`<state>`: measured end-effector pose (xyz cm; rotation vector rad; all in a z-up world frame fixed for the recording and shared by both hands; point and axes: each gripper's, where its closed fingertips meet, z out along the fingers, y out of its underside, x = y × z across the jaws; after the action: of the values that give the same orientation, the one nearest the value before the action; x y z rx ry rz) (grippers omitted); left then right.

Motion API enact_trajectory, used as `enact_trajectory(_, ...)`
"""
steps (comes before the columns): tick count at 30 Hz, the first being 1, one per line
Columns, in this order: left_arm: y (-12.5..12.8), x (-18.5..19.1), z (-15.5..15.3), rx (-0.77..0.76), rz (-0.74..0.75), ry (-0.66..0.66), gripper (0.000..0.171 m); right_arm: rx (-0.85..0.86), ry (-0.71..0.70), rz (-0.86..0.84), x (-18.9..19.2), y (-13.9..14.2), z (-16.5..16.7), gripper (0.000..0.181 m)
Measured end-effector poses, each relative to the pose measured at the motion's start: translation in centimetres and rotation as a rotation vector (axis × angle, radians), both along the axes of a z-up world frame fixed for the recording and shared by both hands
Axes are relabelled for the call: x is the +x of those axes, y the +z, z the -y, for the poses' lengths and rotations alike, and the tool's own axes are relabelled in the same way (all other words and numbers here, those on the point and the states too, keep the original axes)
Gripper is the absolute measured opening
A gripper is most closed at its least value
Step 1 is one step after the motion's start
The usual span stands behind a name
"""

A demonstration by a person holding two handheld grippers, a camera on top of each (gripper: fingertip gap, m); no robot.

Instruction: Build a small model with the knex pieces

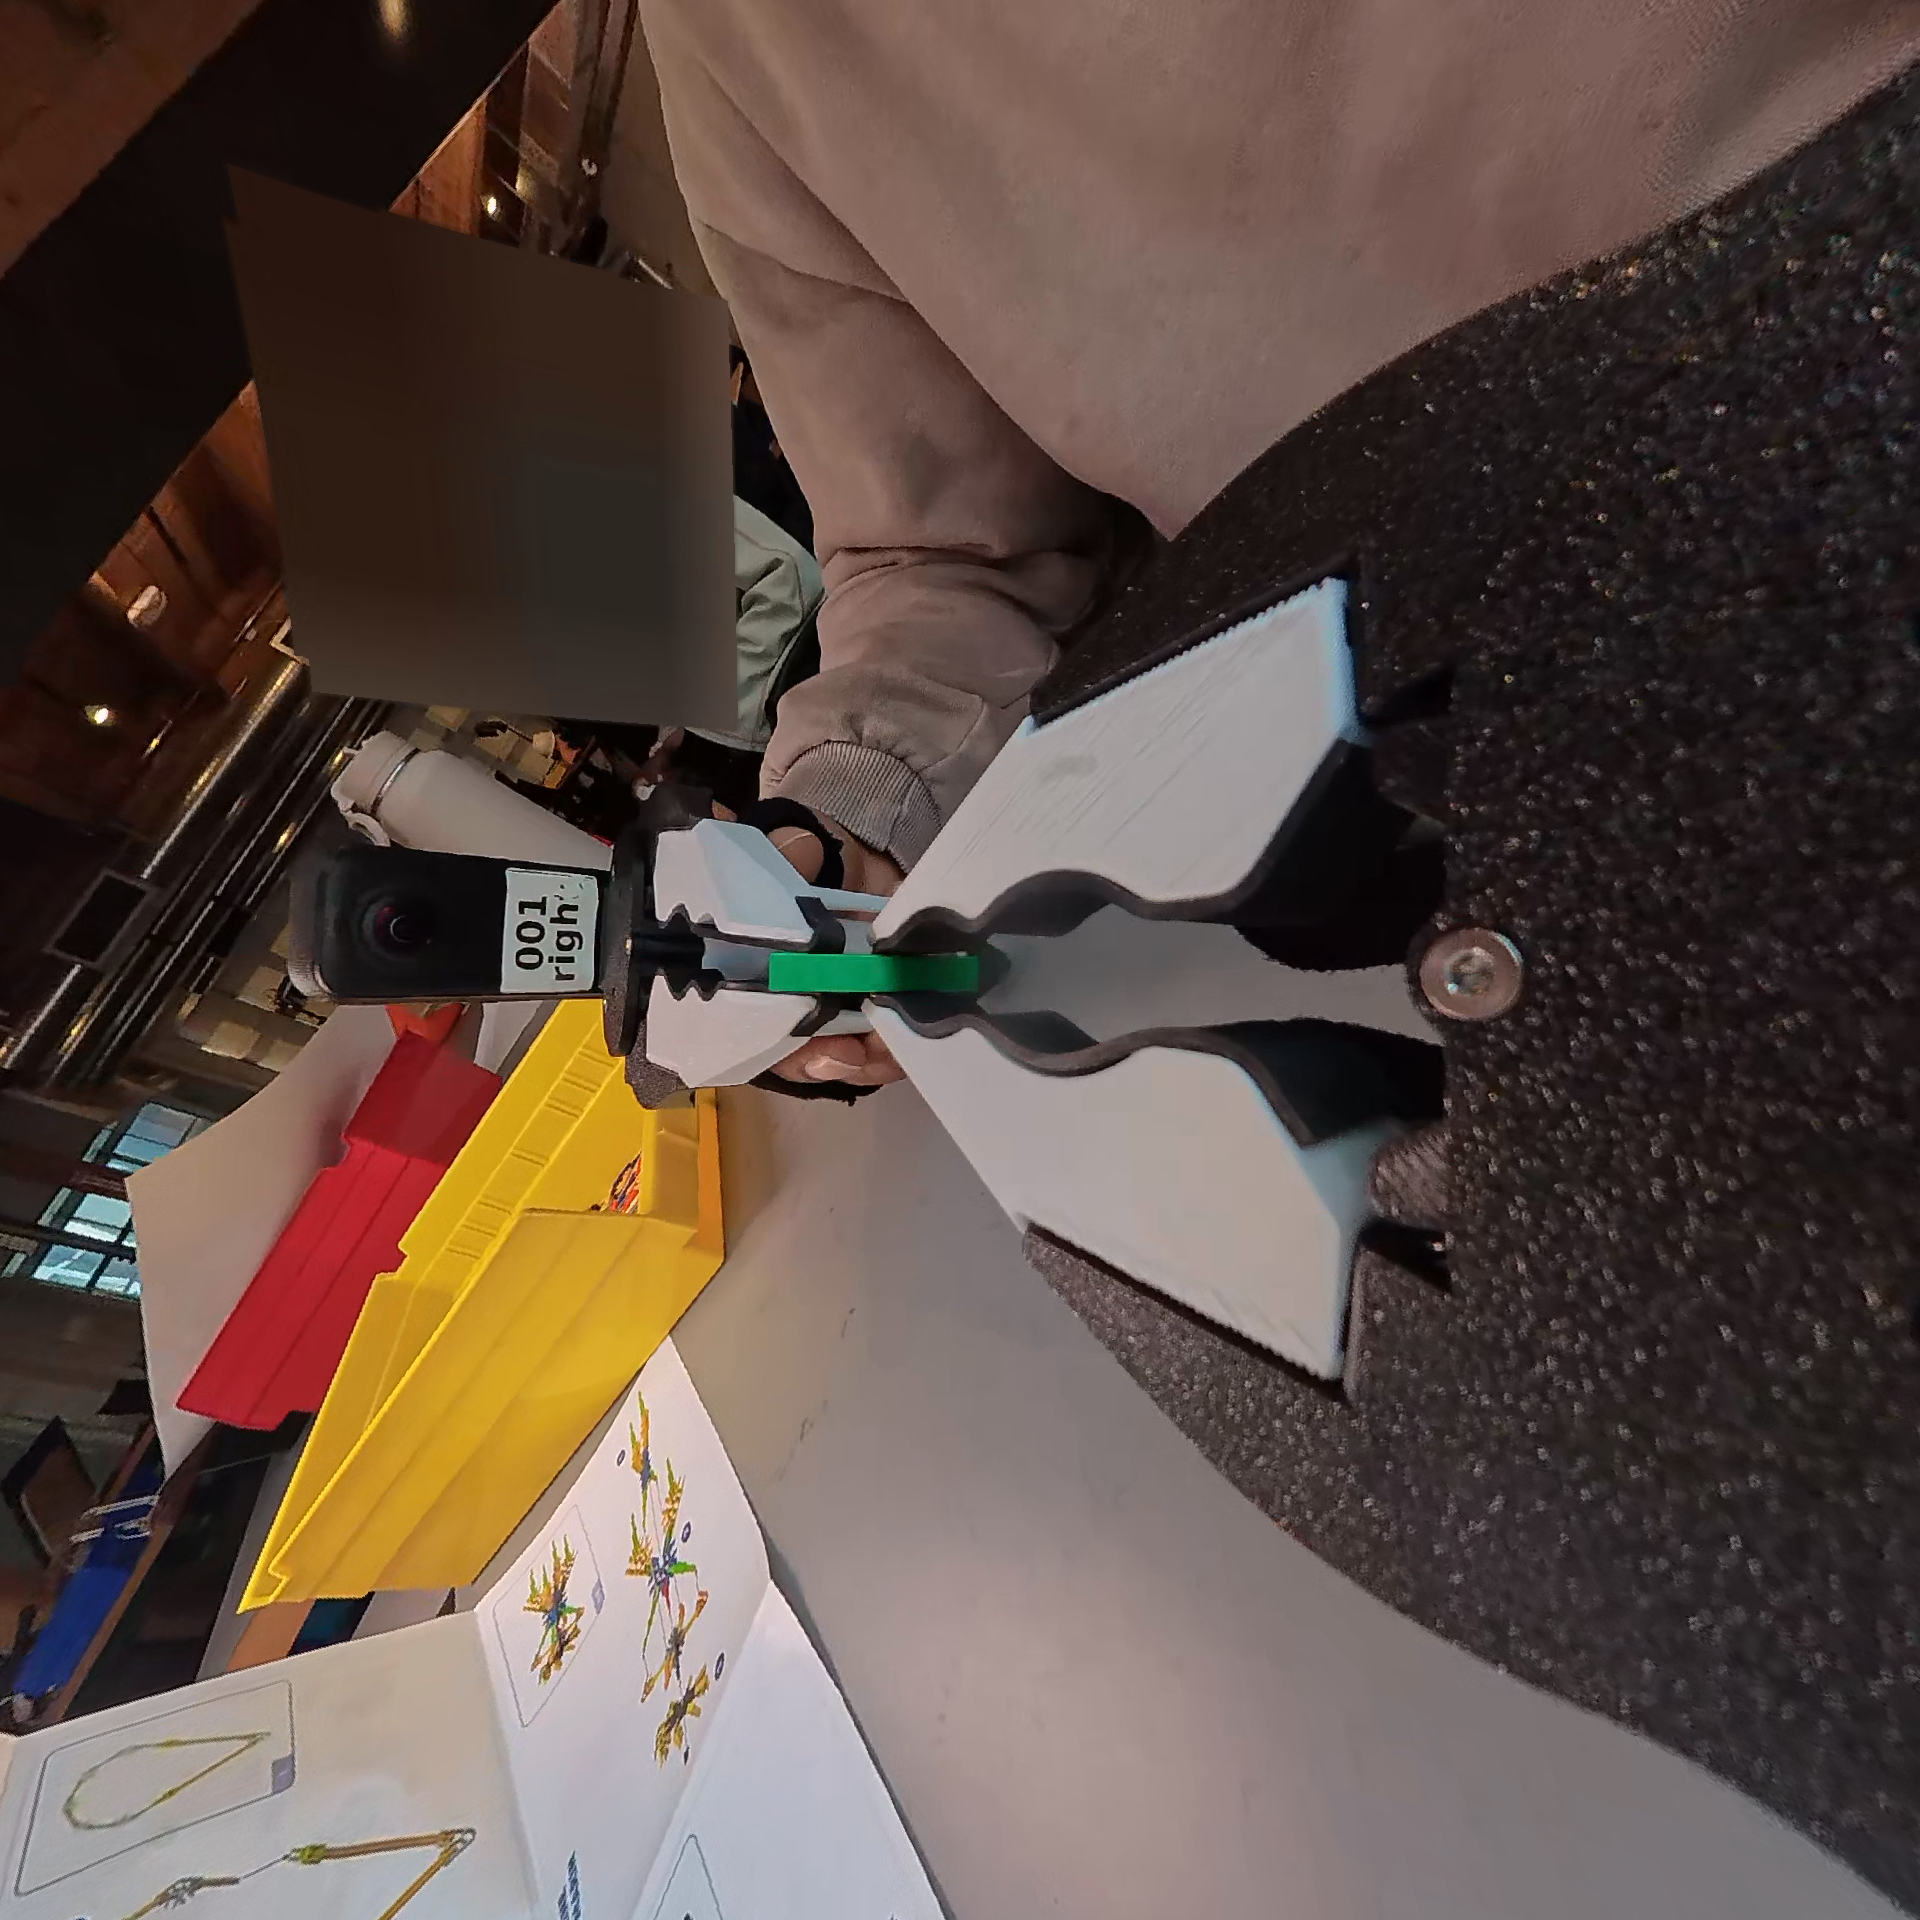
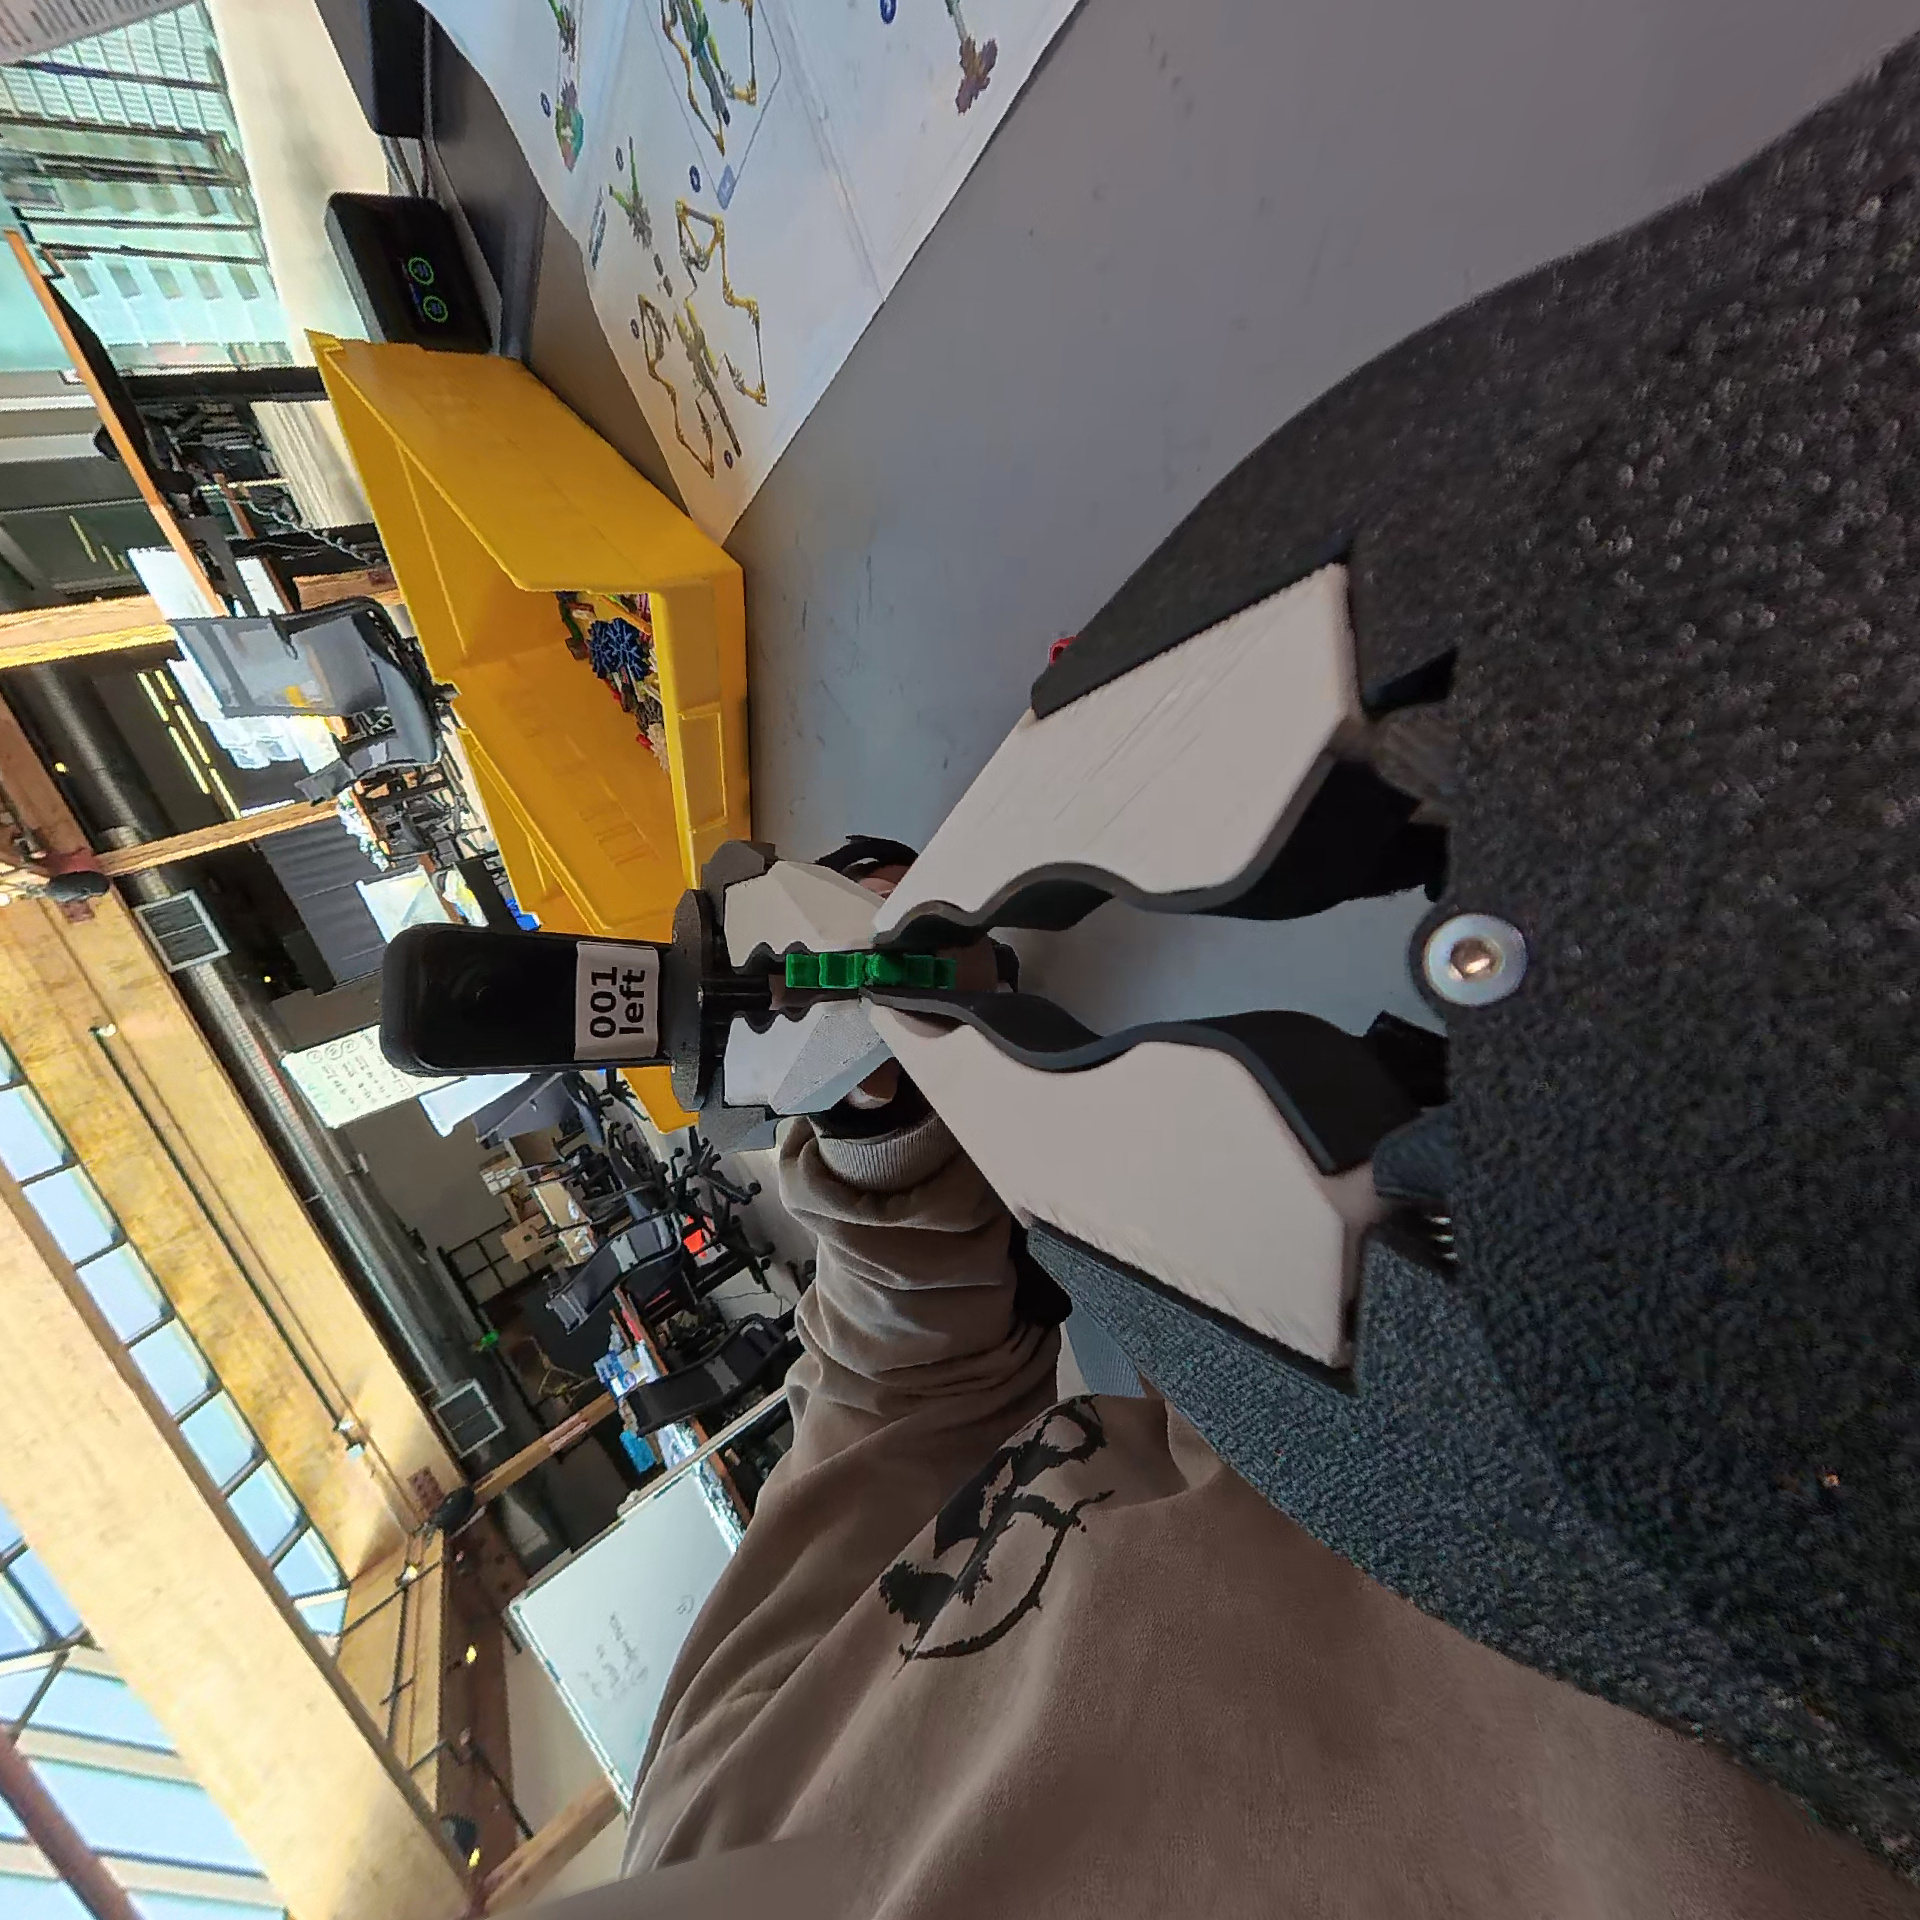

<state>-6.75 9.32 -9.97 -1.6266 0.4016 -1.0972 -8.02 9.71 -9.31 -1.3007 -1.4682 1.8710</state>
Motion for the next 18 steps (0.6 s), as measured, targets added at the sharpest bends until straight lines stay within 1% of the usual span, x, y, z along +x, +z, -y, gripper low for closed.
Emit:
enact_trajectory(4,-0.1,0.0,0.0,0.026,-0.019,0.009,0.004,-0.002,0.001,0.0,0.0,-0.1,0.0,0.005)
enact_trajectory(8,-0.4,0.1,0.4,0.011,-0.048,-0.035,0.005,0.011,0.021,0.014,0.0,-0.3,0.4,0.005)
enact_trajectory(11,-0.3,0.4,0.9,0.006,-0.054,-0.083,0.012,0.009,0.045,0.022,0.3,-0.4,0.7,0.005)
enact_trajectory(18,-0.1,0.4,1.0,-0.001,-0.033,-0.094,0.007,0.011,0.08,0.038,0.5,-0.5,1.3,0.005)
